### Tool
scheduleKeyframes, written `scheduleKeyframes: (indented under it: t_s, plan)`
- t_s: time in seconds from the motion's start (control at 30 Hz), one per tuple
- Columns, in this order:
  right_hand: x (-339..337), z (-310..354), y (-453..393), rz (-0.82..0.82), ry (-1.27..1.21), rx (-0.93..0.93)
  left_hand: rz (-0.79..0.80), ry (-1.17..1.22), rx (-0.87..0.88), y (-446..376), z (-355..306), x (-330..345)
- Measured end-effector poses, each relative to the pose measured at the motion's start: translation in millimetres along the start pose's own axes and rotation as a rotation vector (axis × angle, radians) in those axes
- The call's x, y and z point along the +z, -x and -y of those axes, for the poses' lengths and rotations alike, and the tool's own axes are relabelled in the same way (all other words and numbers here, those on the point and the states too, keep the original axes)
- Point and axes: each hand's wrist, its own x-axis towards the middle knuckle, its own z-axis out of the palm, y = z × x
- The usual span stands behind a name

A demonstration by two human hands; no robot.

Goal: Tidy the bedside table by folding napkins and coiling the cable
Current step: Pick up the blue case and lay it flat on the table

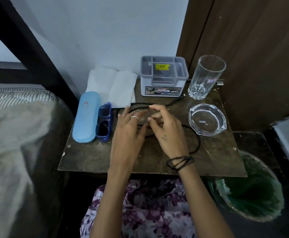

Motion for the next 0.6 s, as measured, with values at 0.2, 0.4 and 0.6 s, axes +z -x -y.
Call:
scheduleKeyframes:
  t_s: [0.2,0.4,0.6]
  plan:
    - [25.8,4.7,-0.5,-0.029,-0.066,-0.02,-0.165,-0.073,-0.069,-1.1,30.8,-12.0]
    - [42.7,8.9,4.2,0.026,-0.098,-0.074,-0.327,-0.198,-0.306,-2.4,64.3,-31.7]
    - [46.0,9.2,-0.3,-0.013,-0.11,-0.095,-0.367,-0.157,-0.357,-1.2,73.5,-33.4]
